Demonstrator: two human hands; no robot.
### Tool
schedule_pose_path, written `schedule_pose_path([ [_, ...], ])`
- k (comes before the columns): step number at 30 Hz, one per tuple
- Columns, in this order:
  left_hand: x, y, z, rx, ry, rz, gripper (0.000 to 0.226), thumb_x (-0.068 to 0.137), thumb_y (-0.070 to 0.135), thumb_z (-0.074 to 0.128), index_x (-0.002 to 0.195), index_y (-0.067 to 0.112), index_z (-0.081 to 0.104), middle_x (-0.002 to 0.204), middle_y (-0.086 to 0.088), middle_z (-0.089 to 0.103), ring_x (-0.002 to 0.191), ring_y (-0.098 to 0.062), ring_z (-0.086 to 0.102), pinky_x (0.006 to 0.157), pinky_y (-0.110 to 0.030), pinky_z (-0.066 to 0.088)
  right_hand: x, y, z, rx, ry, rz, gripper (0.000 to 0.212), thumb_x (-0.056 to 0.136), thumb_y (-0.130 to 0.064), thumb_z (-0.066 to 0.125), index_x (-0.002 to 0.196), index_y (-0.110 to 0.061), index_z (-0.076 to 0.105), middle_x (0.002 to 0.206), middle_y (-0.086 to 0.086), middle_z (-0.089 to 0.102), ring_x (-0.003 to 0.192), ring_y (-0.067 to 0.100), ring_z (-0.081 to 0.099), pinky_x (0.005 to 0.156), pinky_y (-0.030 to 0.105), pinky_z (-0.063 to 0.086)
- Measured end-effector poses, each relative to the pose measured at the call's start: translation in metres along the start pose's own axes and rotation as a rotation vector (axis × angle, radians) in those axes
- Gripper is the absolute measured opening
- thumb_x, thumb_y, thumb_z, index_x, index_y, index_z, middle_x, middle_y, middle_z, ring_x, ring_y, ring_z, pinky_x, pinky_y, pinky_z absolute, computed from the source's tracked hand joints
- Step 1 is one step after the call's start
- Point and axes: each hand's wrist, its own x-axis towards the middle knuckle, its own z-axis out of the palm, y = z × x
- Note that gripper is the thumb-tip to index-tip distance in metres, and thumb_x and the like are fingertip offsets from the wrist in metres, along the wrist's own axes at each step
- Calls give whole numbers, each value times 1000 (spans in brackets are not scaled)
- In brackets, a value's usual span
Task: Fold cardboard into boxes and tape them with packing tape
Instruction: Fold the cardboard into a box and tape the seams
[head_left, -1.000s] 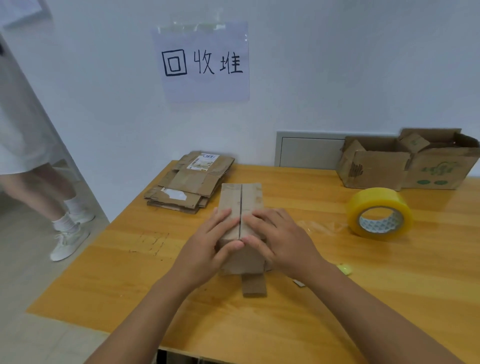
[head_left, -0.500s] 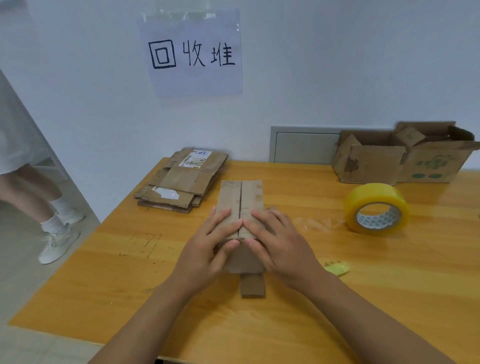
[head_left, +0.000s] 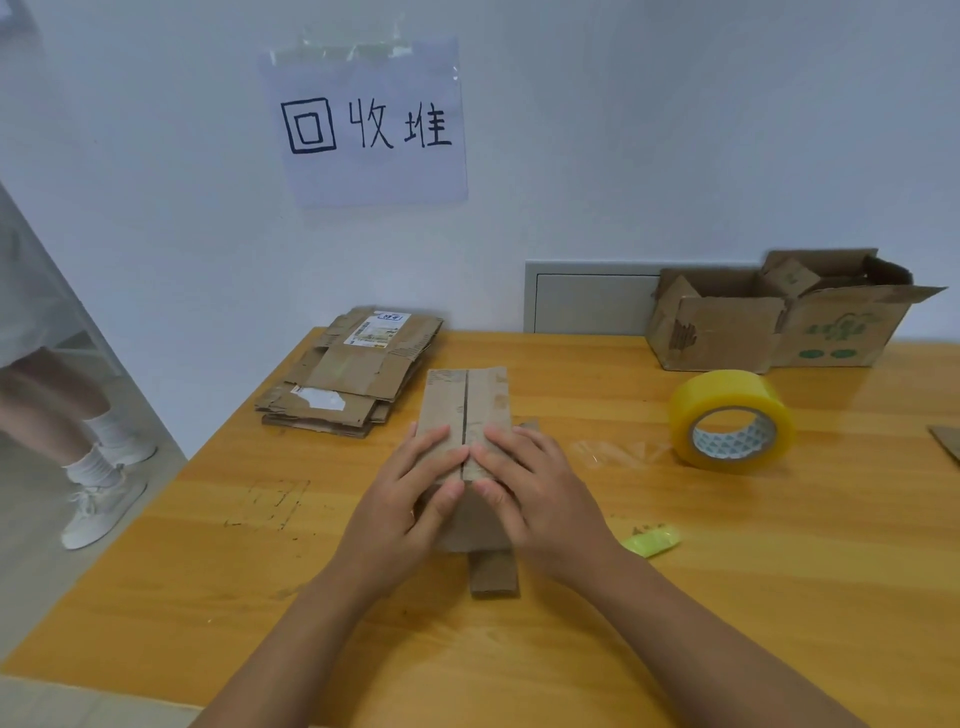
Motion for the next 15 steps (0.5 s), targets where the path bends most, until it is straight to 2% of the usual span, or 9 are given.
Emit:
schedule_pose_path([
  [2,0,-1,-3,11,-23,14,37,100,56,43,136,50,51,153,15,40,150,-13,22,116,-25,27,-2,1,1,-9,-5,-7,52,104,-49,30,137,-19,58,144,2,52,131,30,46,101,46,49],
  [4,0,-1,-1,33,2,44,36,100,51,45,134,44,54,151,11,43,150,-14,24,117,-25,30,-3,3,1,-12,-13,-13,52,104,-50,29,137,-20,57,145,2,52,132,30,46,102,45,49],
  [7,2,0,3,55,71,96,34,100,41,50,129,28,63,145,6,50,146,-6,29,117,-37,33,-1,5,4,-10,-30,-15,48,106,-46,32,136,-20,58,145,0,53,133,29,46,104,46,46],
  [12,2,-3,-3,19,-12,39,37,98,54,49,134,45,54,151,16,42,149,-8,23,117,-38,33,0,9,3,-34,-55,-32,53,106,-48,27,140,-18,55,148,-1,51,135,29,46,104,46,47],
  [15,4,2,1,43,64,119,35,98,42,53,128,26,61,144,8,49,144,3,29,116,-43,33,-1,8,0,-63,-70,-61,53,107,-43,24,141,-16,54,148,1,50,135,30,46,106,46,46],
])
